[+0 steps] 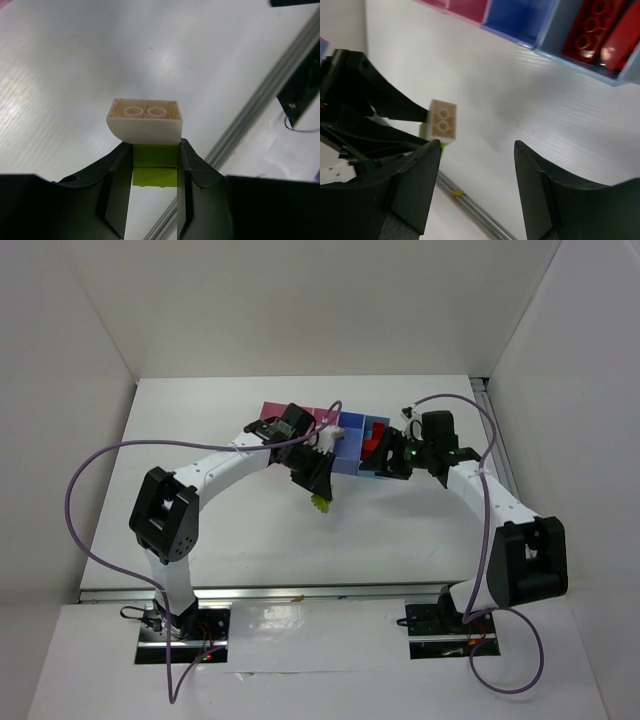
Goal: Sort the legos into containers by color
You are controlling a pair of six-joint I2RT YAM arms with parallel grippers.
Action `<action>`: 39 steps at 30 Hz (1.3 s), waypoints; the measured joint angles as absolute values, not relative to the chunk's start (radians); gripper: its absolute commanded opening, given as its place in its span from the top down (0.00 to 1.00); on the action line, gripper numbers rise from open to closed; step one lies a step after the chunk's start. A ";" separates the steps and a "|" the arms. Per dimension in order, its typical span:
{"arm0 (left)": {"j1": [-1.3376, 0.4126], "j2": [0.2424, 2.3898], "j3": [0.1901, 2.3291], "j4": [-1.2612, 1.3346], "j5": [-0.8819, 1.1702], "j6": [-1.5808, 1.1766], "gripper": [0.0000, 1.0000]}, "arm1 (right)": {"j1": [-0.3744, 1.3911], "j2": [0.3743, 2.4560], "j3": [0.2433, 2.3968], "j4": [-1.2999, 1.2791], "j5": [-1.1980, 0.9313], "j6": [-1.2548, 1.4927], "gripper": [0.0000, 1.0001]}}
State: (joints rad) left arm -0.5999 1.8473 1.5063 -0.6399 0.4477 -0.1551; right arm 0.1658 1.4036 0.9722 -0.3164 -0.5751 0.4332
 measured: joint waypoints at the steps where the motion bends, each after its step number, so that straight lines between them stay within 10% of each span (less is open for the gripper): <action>1: -0.600 1.848 1.513 -0.650 0.478 -0.146 1.00 | 0.166 1.406 0.972 -0.305 -0.603 0.450 0.33; 20: -0.596 1.848 1.571 -0.704 0.574 -0.105 1.00 | 0.277 1.610 0.968 -0.144 -0.887 0.640 0.24; 31: -0.601 1.848 1.578 -0.743 0.530 -0.104 1.00 | 0.327 1.655 0.976 -0.117 -0.937 0.670 0.83; 39: -0.599 1.848 1.578 -0.690 0.527 -0.105 1.00 | 0.292 1.623 0.959 -0.091 -0.905 0.701 0.89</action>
